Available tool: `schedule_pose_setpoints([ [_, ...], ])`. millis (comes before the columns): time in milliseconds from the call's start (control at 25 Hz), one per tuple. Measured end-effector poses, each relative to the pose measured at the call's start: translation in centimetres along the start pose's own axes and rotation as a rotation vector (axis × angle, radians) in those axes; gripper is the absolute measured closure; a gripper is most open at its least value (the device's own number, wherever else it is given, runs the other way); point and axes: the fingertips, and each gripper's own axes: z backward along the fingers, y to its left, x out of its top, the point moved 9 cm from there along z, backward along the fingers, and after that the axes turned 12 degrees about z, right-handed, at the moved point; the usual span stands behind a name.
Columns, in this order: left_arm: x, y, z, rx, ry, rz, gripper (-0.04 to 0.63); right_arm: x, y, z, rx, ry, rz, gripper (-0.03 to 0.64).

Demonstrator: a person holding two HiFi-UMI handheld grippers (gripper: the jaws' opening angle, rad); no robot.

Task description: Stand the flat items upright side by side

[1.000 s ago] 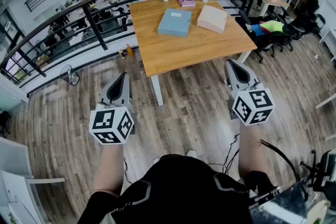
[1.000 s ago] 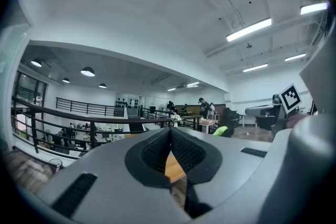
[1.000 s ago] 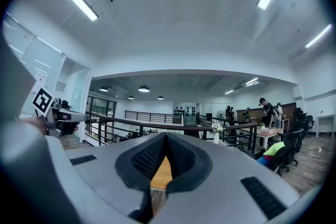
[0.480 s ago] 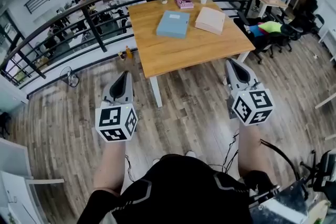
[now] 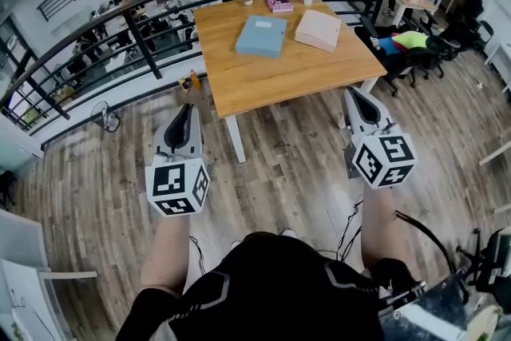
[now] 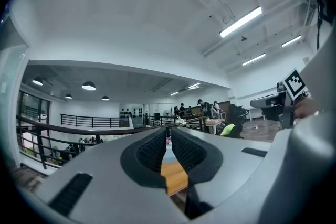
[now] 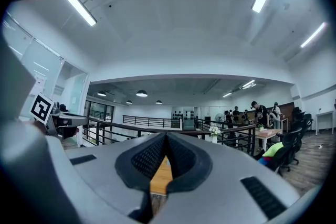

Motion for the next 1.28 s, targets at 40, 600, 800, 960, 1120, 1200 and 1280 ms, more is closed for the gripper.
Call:
schedule_pose_setpoints([
  [40, 0.0, -0.2, 0.0, -0.010, 0.004, -0.001, 0.562, 0.0, 0.0, 0.0, 0.007, -0.001, -0.001, 0.606],
  [600, -0.7, -2.3, -0.7, -0.123, 0.084, -0.003, 0.291, -0.8, -0.8, -1.2, 0.109, -0.017, 0.008, 0.304],
  [800, -1.2, -3.7, -1.7, -0.105, 0.087, 0.006, 0.291, -1.3, -2.2, -1.2, 0.103, -0.021, 0.031, 0.275],
  [960, -1.4, -5.1, -2.9, -0.092, 0.093, -0.002, 0.291, -2.3, -3.6, -0.9, 0.121, -0.008, 0.021, 0.273],
  [1120, -1.9, -6.9, -4.1, -0.099, 0.101, 0.017, 0.293, -3.4, -5.0, -0.9, 0.166, -0.006, 0.006, 0.270],
  [1200, -2.2, -7.7, -4.6, -0.089, 0.102, 0.002, 0.293, -3.8, -5.7, -1.0, 0.190, -0.015, 0.018, 0.271],
  [1280, -2.7, -8.2, -5.3, -0.068, 0.112, -0.007, 0.293, -4.5, -6.6, -1.5, 0.207, -0.014, 0.021, 0.270],
])
